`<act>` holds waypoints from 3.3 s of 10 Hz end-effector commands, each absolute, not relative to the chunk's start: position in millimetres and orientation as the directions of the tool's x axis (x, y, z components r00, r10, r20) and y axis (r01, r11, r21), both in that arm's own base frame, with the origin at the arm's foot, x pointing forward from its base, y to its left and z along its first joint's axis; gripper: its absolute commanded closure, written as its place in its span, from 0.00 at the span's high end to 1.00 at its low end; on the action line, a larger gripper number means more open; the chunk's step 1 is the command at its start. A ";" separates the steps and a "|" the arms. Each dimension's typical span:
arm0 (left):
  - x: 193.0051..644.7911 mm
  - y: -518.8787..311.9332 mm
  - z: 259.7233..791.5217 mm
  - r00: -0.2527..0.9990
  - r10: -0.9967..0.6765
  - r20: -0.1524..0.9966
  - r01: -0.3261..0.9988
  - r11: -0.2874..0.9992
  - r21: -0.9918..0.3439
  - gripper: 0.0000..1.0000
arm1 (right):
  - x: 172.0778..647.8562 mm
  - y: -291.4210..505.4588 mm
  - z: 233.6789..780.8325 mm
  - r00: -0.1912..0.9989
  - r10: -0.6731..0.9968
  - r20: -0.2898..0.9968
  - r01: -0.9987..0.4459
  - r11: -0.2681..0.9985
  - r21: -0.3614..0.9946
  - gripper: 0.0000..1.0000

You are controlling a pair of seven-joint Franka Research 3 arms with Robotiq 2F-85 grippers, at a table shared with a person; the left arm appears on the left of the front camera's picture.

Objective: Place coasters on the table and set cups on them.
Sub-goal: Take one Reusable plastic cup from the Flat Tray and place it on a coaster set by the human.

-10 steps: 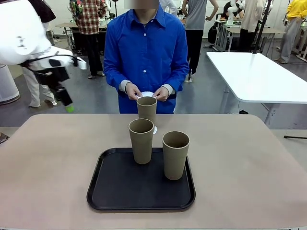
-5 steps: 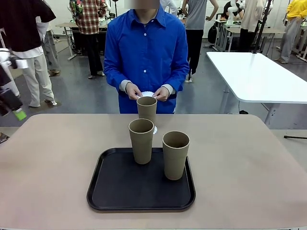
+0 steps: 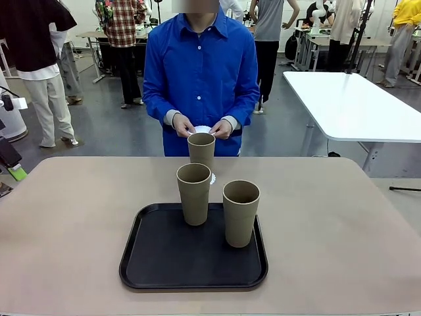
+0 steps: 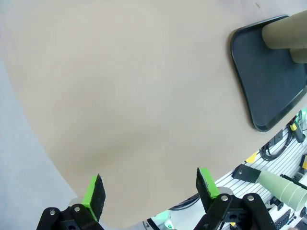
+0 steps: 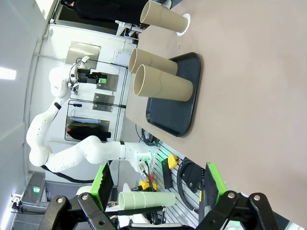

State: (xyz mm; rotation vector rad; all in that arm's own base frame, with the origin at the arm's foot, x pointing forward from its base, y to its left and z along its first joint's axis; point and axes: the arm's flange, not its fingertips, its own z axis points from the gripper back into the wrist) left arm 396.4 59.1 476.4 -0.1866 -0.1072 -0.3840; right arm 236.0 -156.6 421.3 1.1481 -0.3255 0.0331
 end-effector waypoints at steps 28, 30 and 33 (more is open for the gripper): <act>396.2 289.5 416.1 0.980 0.130 0.151 0.117 0.240 -0.964 1.00 | 236.8 -157.2 422.1 0.947 -0.144 0.286 -0.208 0.402 0.892 1.00; 396.2 289.5 416.1 0.980 0.130 0.151 0.117 0.240 -0.964 1.00 | 236.8 -157.2 422.1 0.947 -0.144 0.286 -0.208 0.402 0.892 1.00; 396.2 289.5 416.1 0.980 0.130 0.151 0.117 0.240 -0.964 1.00 | 236.8 -157.2 422.1 0.947 -0.144 0.286 -0.208 0.402 0.892 1.00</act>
